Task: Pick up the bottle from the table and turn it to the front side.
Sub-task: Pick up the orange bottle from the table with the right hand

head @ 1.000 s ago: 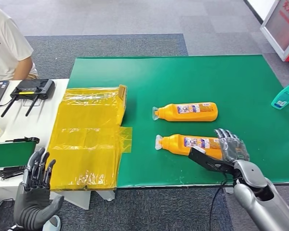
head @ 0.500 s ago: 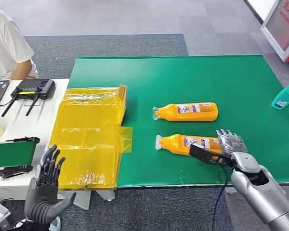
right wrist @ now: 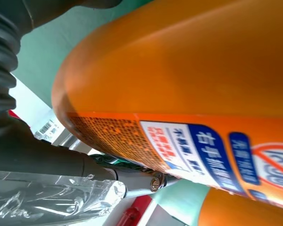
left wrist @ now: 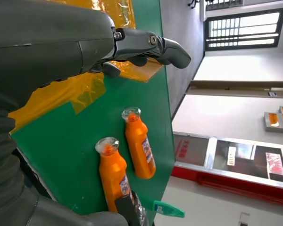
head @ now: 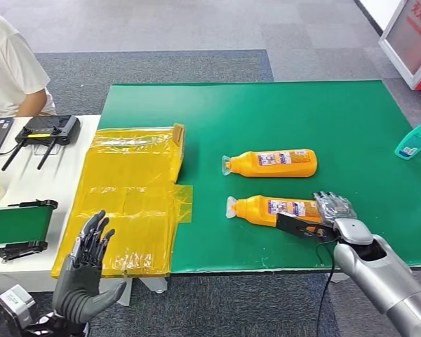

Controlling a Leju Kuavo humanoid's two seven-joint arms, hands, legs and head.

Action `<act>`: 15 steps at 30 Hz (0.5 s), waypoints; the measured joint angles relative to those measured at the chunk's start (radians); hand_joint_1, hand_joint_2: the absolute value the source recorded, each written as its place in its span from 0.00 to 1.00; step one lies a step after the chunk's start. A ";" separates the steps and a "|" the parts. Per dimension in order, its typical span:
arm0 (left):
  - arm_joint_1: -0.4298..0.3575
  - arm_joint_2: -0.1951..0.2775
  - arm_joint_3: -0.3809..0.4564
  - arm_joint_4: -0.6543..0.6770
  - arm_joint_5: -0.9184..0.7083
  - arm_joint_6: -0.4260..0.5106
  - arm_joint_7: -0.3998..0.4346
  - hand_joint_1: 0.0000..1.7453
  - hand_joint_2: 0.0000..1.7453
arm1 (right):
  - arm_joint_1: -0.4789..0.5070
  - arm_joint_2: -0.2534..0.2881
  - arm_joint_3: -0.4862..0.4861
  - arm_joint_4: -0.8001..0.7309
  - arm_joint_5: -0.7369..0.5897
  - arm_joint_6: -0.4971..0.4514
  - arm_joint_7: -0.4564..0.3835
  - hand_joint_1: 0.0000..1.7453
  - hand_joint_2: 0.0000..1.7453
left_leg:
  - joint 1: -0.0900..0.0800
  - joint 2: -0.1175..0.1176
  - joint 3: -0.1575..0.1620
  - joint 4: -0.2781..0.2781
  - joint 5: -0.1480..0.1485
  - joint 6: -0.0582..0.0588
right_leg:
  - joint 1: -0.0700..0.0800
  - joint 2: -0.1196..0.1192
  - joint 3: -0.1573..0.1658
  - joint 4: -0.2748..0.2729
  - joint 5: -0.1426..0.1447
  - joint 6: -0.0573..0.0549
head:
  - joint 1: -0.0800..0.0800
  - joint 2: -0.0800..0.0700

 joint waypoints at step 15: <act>-0.009 0.020 -0.004 0.046 0.018 -0.011 0.011 0.00 1.00 | -0.031 0.011 0.053 0.044 -0.035 -0.037 -0.014 1.00 1.00 | 0.000 0.000 0.000 0.000 0.003 0.000 | 0.000 0.000 0.000 0.000 0.004 0.000 | 0.000 0.000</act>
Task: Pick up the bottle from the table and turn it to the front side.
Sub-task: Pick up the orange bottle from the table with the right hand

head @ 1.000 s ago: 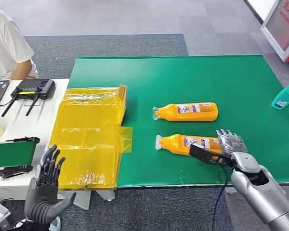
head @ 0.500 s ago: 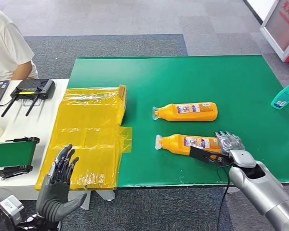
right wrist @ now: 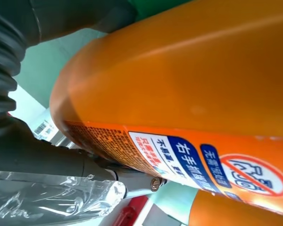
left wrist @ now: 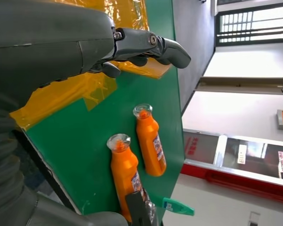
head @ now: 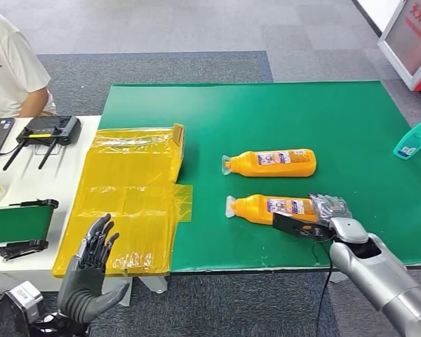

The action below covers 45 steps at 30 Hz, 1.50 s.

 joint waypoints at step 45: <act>-0.017 -0.052 -0.055 -0.049 -0.040 0.124 -0.006 0.00 1.00 | 0.548 0.347 -0.197 -0.553 -0.309 -0.304 -0.450 1.00 1.00 | 0.001 -0.001 -0.003 0.000 -0.002 -0.002 | 0.002 -0.001 -0.003 0.000 -0.004 -0.002 | 0.000 0.000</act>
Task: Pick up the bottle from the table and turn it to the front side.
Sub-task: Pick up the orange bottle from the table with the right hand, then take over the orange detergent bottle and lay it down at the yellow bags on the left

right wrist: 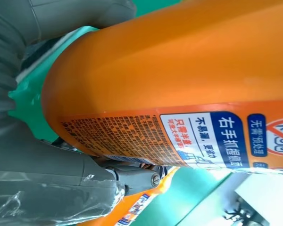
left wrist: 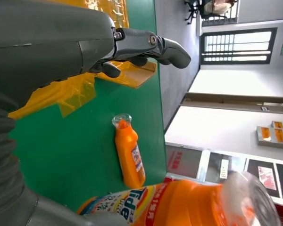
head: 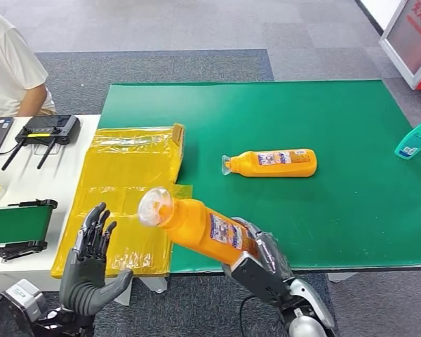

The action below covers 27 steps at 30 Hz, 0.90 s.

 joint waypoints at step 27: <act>-0.098 0.024 -0.160 0.100 0.045 -0.057 0.033 0.00 1.00 | 0.017 0.045 0.181 0.015 0.082 -0.071 -0.011 1.00 1.00 | 0.000 0.000 0.000 0.000 0.000 0.000 | 0.000 0.000 0.000 0.000 0.000 0.000 | 0.000 0.000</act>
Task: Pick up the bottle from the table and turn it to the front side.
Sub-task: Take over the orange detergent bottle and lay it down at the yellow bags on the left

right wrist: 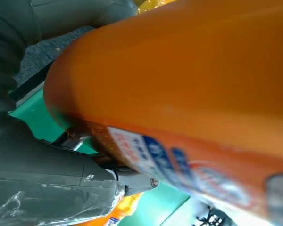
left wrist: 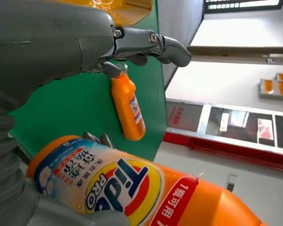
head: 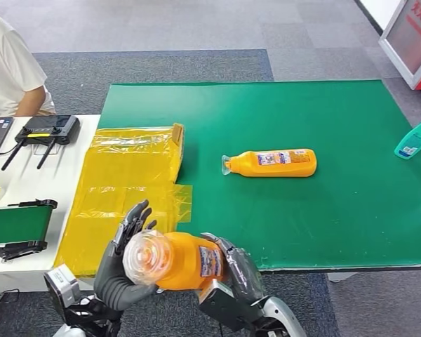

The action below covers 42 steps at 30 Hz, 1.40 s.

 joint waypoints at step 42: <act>-0.025 0.167 -0.089 0.005 -0.115 0.080 0.012 0.00 1.00 | -0.013 -0.016 0.048 -0.058 0.003 0.043 -0.039 1.00 1.00 | 0.000 0.000 0.000 0.000 0.000 0.000 | 0.000 0.000 0.000 0.000 0.000 0.000 | 0.000 0.000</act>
